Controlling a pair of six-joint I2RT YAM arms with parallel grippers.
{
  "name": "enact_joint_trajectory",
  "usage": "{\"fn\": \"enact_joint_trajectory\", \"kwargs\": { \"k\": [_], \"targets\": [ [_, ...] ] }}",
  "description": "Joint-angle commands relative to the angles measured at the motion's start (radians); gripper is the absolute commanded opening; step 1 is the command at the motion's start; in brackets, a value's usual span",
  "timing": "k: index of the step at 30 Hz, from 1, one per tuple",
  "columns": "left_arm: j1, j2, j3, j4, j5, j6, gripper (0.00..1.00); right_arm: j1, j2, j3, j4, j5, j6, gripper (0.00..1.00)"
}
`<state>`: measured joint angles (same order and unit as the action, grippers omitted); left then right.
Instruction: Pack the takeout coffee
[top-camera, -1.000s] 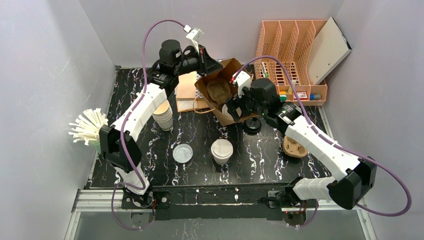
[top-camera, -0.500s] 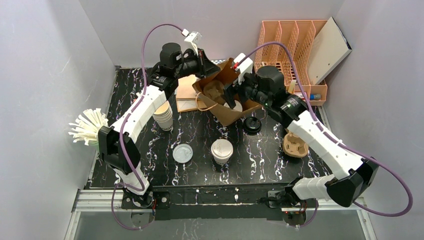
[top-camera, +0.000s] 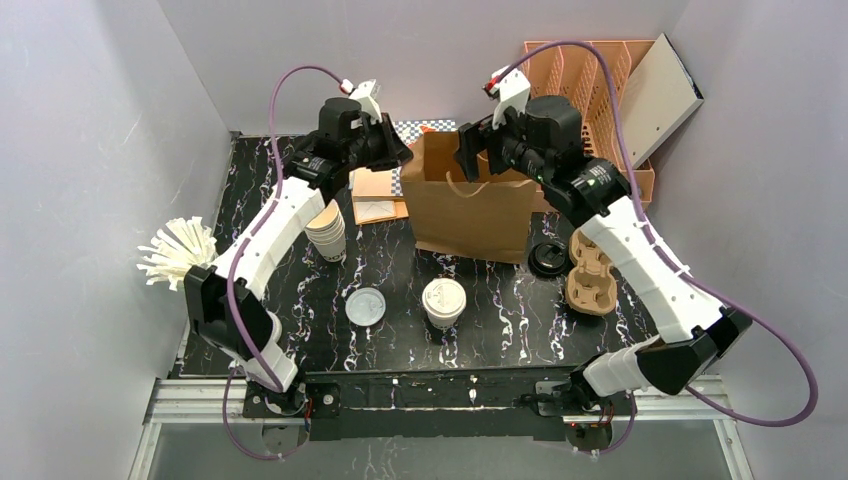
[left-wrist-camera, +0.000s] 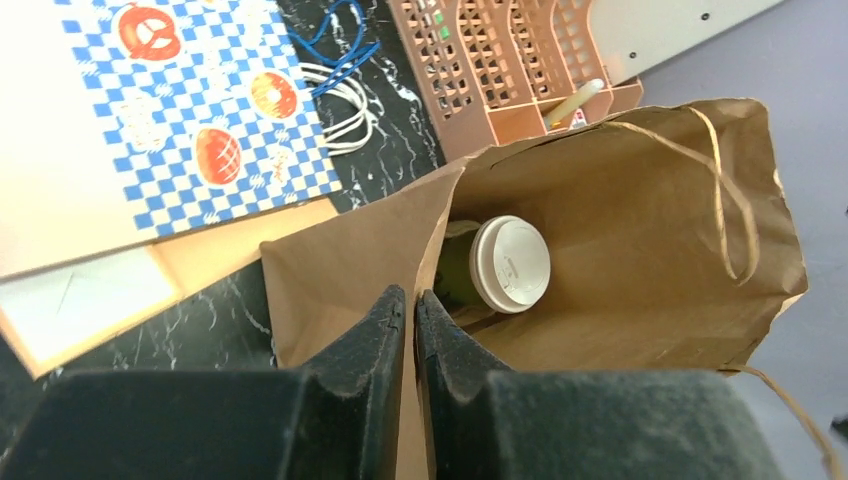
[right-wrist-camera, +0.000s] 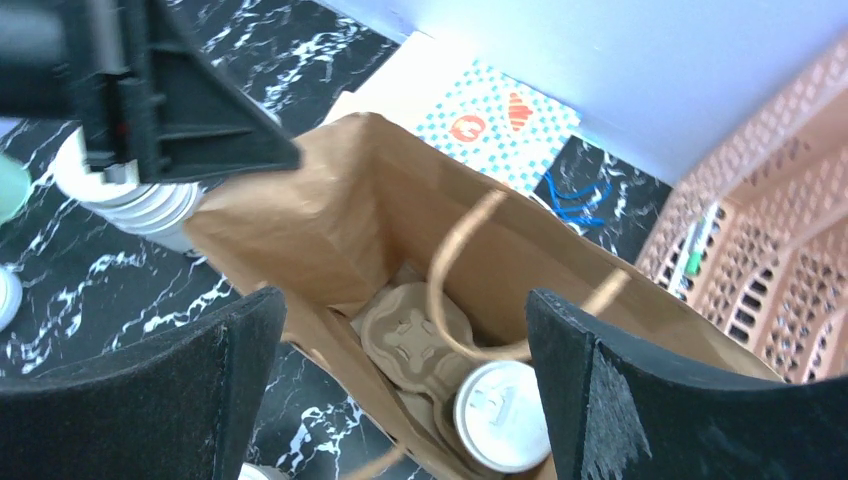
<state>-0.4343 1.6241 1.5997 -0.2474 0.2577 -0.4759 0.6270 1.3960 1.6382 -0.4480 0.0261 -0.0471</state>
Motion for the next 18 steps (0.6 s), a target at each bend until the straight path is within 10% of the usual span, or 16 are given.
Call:
{"fn": "enact_joint_trajectory", "kwargs": {
  "k": [1,10,18],
  "targets": [
    [-0.001,-0.113,-0.026,-0.086,-0.103,-0.017,0.11,-0.026,0.04,0.146,-0.179,0.176,0.167,0.98],
    [-0.002,-0.169,-0.005,-0.118,-0.097,0.037,0.41,-0.085,0.245,0.537,-0.635,0.371,0.369,0.88],
    [-0.001,0.021,0.264,-0.165,0.131,0.301,0.56,-0.228,0.219,0.53,-0.748,0.336,0.528,0.83]
  ]
}}
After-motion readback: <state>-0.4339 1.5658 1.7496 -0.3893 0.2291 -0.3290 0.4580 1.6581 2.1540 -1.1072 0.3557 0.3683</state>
